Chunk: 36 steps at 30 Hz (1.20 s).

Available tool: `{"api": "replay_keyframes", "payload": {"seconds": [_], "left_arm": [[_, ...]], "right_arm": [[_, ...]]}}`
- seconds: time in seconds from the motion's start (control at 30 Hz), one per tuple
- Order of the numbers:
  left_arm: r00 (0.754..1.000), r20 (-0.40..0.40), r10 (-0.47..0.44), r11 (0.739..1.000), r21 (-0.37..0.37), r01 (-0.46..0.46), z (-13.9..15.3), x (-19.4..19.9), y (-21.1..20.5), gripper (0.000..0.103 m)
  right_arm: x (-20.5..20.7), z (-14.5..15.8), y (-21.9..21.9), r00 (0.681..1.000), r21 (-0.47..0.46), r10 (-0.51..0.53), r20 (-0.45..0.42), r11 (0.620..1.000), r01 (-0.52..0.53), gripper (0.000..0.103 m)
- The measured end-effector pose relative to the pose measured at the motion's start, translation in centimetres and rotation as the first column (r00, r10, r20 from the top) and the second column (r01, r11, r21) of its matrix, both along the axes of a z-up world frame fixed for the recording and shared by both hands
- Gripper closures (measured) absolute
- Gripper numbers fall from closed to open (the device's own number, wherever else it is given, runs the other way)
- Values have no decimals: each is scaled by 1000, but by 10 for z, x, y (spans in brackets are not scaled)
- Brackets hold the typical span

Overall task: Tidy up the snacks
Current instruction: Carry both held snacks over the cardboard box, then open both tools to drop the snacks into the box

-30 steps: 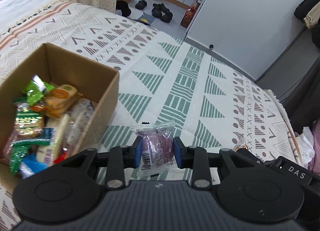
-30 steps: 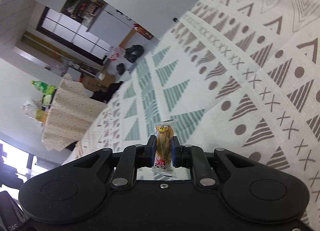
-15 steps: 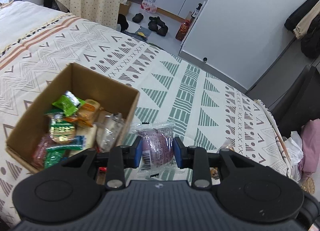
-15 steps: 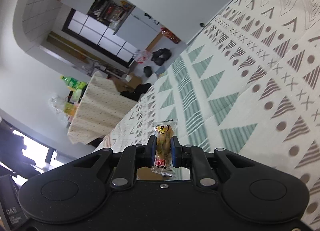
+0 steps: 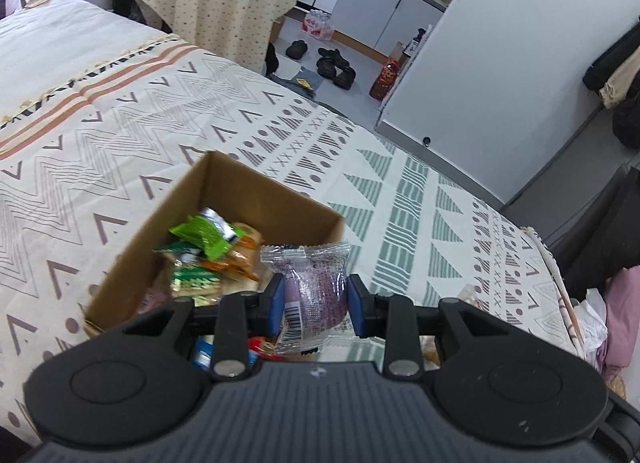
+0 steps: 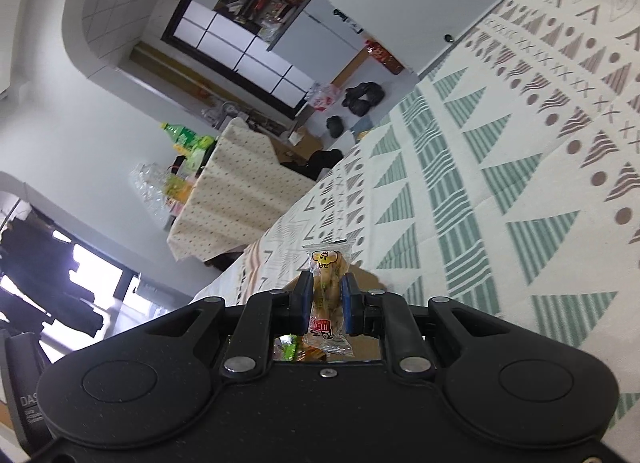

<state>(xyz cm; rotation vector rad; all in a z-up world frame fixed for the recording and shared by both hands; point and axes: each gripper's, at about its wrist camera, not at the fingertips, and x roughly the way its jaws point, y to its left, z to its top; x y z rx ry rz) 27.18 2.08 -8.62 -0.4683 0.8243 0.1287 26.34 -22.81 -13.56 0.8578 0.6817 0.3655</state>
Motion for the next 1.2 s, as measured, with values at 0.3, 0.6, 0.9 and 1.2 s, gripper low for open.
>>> {"api": "replay_keyframes", "payload": {"seconds": [0.3, 0.6, 0.9, 1.2], "left_arm": [[999, -19, 34, 999, -30, -34, -14, 4, 43, 71], [997, -45, 58, 993, -97, -62, -28, 9, 78, 71], [998, -53, 22, 985, -169, -31, -39, 14, 95, 71], [997, -8, -72, 975, -211, 69, -37, 31, 86, 67]], "right_arm": [[6, -2, 30, 998, -18, 59, 0, 998, -59, 88], [7, -3, 68, 989, -85, 145, -21, 986, -146, 87], [2, 3, 85, 986, -171, 161, -53, 971, -168, 62], [2, 2, 80, 994, -218, 89, -67, 971, -101, 62]]}}
